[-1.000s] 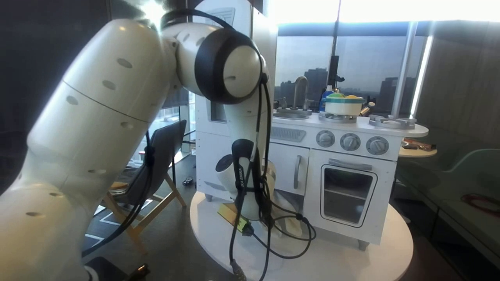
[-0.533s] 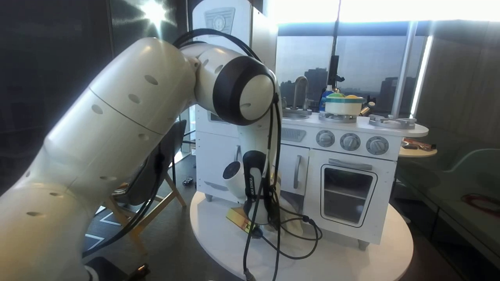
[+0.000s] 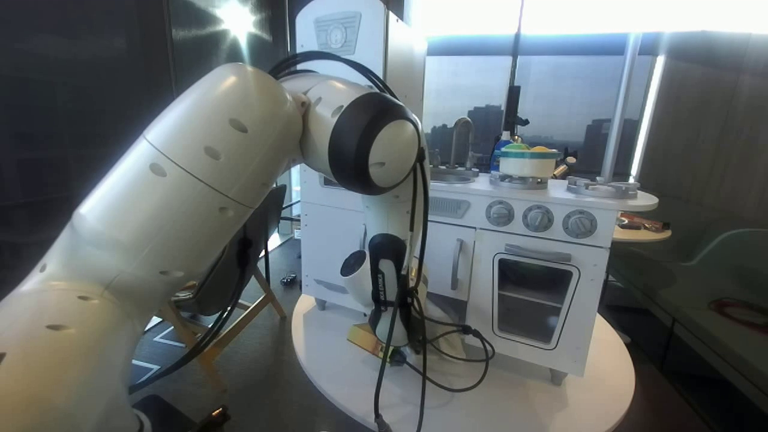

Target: Use the towel to wipe the sink

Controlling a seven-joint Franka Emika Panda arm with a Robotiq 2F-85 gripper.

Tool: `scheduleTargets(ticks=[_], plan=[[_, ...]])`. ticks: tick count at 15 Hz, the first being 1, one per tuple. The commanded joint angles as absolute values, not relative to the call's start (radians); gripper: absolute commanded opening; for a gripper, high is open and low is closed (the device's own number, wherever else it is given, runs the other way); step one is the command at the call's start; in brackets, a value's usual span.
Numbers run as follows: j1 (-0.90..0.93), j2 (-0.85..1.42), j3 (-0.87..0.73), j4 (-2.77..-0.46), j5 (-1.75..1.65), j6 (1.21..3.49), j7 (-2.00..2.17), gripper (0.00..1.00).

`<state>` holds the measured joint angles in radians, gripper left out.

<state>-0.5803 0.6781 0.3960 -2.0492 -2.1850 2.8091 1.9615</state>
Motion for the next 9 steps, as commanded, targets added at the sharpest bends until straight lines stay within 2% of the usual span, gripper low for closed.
scheduleTargets(ticks=[1, 3, 4, 5, 9], plan=[[-0.546, 0.626, 0.366, -2.087, -2.05, 2.817, 1.838, 0.15], [-0.544, 0.571, 0.361, -2.141, -1.908, 2.826, 1.744, 0.12], [-0.458, 0.517, 0.268, -2.175, -1.805, 2.856, 1.722, 0.14], [-0.542, 0.5, 0.353, -2.232, -1.727, 2.8, 1.641, 0.16], [-0.605, 0.357, 0.441, -2.398, -1.397, 2.722, 1.452, 0.17]])
